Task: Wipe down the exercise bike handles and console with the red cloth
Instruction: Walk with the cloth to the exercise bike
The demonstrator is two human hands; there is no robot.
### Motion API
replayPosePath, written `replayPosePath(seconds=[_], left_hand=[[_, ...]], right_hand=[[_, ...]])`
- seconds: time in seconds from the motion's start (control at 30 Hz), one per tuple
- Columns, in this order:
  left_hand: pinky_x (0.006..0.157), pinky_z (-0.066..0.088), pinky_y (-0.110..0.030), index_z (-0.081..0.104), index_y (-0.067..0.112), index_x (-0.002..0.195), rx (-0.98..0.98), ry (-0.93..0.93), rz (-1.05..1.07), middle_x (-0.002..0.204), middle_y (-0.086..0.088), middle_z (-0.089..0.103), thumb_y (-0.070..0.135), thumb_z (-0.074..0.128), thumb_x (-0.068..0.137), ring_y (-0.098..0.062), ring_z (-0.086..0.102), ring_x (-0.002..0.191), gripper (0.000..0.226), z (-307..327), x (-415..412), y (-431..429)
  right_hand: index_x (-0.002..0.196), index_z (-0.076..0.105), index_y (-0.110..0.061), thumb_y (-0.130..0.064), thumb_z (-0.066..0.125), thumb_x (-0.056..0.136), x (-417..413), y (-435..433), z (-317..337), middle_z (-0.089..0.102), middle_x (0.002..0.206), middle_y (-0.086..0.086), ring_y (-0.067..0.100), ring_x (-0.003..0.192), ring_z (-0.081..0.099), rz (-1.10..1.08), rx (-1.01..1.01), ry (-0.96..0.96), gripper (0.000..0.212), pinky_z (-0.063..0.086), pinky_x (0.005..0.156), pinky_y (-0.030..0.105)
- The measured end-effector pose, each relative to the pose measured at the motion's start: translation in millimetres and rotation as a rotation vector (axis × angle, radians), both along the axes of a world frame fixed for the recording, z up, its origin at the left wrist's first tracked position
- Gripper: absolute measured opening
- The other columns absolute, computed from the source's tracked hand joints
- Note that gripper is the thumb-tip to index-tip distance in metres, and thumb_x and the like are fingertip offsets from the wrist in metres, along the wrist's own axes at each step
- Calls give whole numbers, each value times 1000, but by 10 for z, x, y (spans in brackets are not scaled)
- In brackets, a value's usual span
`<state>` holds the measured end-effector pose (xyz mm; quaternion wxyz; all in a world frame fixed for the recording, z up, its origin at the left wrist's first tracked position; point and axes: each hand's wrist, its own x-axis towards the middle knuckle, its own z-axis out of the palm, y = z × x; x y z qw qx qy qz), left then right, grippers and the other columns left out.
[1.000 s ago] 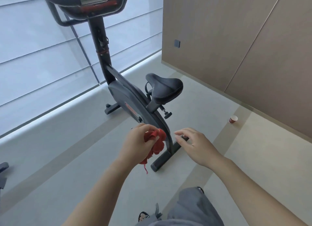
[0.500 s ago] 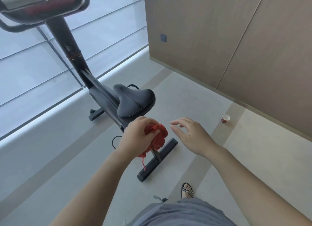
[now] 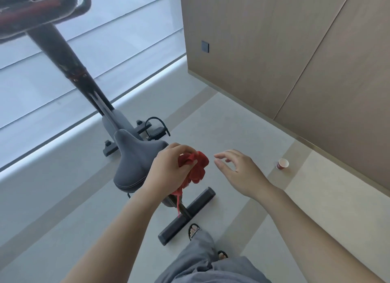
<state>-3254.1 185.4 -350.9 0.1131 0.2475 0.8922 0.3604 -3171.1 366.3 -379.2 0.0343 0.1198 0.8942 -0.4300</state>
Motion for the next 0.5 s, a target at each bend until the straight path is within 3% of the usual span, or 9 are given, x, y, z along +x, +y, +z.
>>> replayPosePath(seconds=[0.13, 0.37, 0.5], left_hand=[[63, 53, -19, 68, 27, 94, 45, 19, 51, 97, 12, 60, 17, 65, 85, -6, 64, 73, 14, 92, -514, 102], [78, 47, -20, 68, 30, 91, 94, 73, 103, 93, 14, 59, 14, 66, 82, -4, 59, 86, 18, 238, -1331, 415], [76, 47, -15, 67, 31, 93, 79, 118, 100, 94, 14, 59, 16, 66, 84, -6, 59, 88, 18, 362, -1836, 728]], right_hand=[[119, 56, -26, -46, 45, 92, -553, 124, 122, 53, 118, -15, 0, 106, 48, 54, 24, 16, 35, 34, 85, 16], [122, 53, -29, -47, 45, 92, -1401, 561, 274, 51, 120, -17, -1, 107, 47, 83, 64, 53, 35, 34, 84, 15], [121, 54, -30, -47, 46, 92, -2016, 887, 354, 52, 119, -16, -2, 105, 47, 129, 55, 97, 34, 32, 77, 6]])
